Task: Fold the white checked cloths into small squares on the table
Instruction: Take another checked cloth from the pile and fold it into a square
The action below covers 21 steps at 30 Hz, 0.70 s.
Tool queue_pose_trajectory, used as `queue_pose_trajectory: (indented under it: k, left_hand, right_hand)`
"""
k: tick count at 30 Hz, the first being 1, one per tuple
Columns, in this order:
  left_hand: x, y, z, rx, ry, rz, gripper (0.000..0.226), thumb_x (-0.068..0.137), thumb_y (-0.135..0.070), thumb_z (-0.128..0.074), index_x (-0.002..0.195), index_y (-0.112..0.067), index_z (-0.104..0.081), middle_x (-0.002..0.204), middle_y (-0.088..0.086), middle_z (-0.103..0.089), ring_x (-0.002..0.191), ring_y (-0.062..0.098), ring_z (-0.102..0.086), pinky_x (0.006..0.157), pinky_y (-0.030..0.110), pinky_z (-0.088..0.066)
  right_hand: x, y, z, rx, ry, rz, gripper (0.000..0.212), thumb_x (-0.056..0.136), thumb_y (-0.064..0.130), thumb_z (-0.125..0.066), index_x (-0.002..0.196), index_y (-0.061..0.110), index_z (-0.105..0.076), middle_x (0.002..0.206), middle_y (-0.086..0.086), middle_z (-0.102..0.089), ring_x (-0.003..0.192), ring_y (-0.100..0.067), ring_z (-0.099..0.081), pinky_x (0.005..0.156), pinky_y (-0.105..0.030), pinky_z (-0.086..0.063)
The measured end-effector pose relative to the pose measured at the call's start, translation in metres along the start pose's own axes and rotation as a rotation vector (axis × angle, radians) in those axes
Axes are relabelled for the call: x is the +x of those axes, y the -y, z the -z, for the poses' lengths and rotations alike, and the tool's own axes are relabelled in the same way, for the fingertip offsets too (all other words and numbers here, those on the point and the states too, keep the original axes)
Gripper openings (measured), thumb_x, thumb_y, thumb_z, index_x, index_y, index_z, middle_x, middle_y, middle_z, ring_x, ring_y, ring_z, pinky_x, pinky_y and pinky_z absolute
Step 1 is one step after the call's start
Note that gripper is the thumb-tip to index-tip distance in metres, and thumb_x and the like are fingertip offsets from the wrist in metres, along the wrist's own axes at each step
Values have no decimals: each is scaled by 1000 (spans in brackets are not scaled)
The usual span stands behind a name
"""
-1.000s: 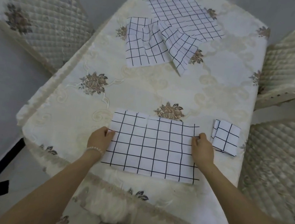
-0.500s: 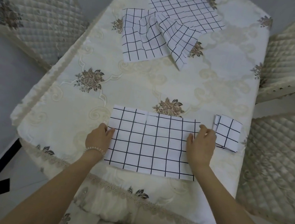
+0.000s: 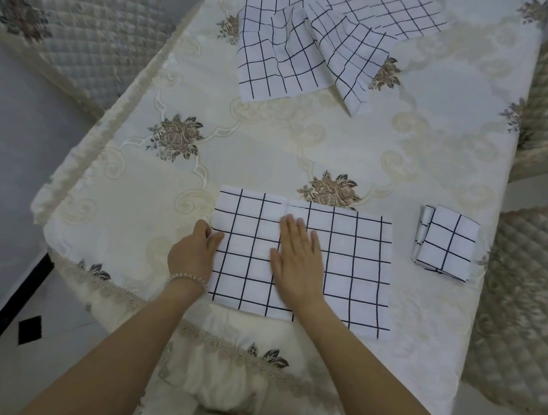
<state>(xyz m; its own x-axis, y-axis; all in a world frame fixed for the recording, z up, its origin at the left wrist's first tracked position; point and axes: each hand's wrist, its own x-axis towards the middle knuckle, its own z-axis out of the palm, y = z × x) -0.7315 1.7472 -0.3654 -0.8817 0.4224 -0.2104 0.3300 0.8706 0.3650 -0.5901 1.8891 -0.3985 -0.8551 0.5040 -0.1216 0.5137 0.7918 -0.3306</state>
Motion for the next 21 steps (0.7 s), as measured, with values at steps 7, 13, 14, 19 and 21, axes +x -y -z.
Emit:
queue_pose_trajectory:
  k: [7, 13, 14, 19, 21]
  left_hand:
    - [-1, -1, 0, 7, 0, 8, 31, 96, -42, -43, 86, -12, -43, 57, 4, -50, 53, 29, -50, 51, 32, -33]
    - [-5, -23, 4, 166, -136, 54, 32, 88, -29, -60, 102, -3, -49, 95, 17, -55, 86, 34, -54, 69, 42, -42]
    - [-8, -32, -1, 232, -204, 0, 33, 86, -25, -62, 106, -1, -51, 103, 20, -54, 93, 36, -52, 74, 44, -42]
    - [-50, -102, -52, 185, -69, -678, 45, 91, -20, -43, 133, -4, -48, 138, 13, -48, 128, 32, -44, 108, 44, -36]
    - [-65, -118, -74, 250, 53, -752, 52, 97, -31, -25, 143, -9, -37, 150, 6, -36, 138, 26, -32, 114, 44, -28]
  right_hand:
    - [-42, -86, 26, 8, -71, -230, 61, 99, 43, -10, 154, 16, -6, 161, 1, -5, 148, -12, 2, 120, -30, 7]
    - [-45, -90, 27, 19, -78, -232, 62, 98, 42, -11, 154, 15, -5, 161, 2, -2, 148, -11, 4, 120, -32, 4]
    - [-45, -90, 27, 21, -78, -232, 62, 98, 42, -11, 154, 16, -4, 161, 2, -1, 148, -11, 5, 120, -32, 5]
    - [-45, -91, 25, 21, -96, -231, 62, 98, 41, -12, 154, 15, -5, 161, 2, -3, 148, -11, 3, 121, -33, 2]
    - [-44, -92, 24, 13, -99, -227, 61, 99, 40, -12, 154, 14, -6, 161, 1, -4, 148, -12, 2, 121, -35, 0]
